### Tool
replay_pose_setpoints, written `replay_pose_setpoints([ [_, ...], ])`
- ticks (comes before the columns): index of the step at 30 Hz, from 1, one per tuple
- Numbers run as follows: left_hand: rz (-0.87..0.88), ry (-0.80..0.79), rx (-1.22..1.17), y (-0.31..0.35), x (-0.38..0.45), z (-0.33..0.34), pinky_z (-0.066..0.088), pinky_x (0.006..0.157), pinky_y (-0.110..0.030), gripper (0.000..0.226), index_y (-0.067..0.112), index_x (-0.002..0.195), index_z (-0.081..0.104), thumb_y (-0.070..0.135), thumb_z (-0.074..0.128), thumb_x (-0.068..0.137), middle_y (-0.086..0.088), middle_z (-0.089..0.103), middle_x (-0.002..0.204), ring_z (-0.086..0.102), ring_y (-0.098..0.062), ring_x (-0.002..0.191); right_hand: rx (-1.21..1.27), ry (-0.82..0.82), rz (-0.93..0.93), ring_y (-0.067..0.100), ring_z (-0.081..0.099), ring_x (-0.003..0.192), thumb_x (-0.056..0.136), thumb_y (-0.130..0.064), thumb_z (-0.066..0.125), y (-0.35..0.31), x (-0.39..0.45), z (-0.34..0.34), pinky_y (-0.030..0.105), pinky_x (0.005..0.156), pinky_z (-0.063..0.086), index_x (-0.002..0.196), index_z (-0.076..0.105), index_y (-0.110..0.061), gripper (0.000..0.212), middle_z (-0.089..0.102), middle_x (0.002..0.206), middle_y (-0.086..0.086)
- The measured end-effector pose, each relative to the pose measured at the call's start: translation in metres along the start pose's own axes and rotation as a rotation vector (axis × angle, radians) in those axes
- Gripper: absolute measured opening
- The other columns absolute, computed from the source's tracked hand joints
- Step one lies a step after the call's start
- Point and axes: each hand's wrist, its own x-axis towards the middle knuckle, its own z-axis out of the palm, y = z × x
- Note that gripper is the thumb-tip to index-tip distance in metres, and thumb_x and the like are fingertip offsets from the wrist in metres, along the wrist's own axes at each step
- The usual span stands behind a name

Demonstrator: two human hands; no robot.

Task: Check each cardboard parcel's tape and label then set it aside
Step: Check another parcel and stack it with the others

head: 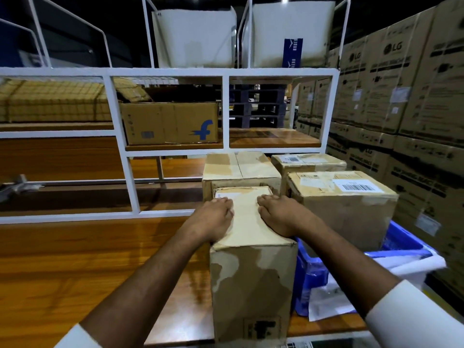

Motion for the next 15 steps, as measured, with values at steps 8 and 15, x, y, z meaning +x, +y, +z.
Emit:
replay_pose_setpoints([
  [8,0.076,-0.007,0.024,0.02,-0.012,0.004,0.041,0.105,-0.039,0.042,0.02,0.142,0.048,0.031,0.035,0.104,-0.008,0.051,0.144,0.048,-0.028,0.127,-0.027,0.003,-0.088,0.027,0.051,0.125,0.103,-0.034,0.03,-0.024,-0.02,-0.004,0.041,0.105,0.042,0.14,0.051,-0.021,0.044,0.053,0.143,0.006],
  [15,0.093,-0.002,0.035,0.023,-0.027,0.008,0.012,0.12,-0.037,0.048,0.019,0.154,0.03,0.031,0.028,0.107,-0.001,0.028,0.16,0.023,-0.017,0.147,-0.014,-0.009,-0.097,0.024,0.038,0.14,0.106,-0.031,0.027,-0.027,-0.028,-0.005,0.037,0.114,0.028,0.15,0.039,-0.02,0.047,0.037,0.157,0.003],
])
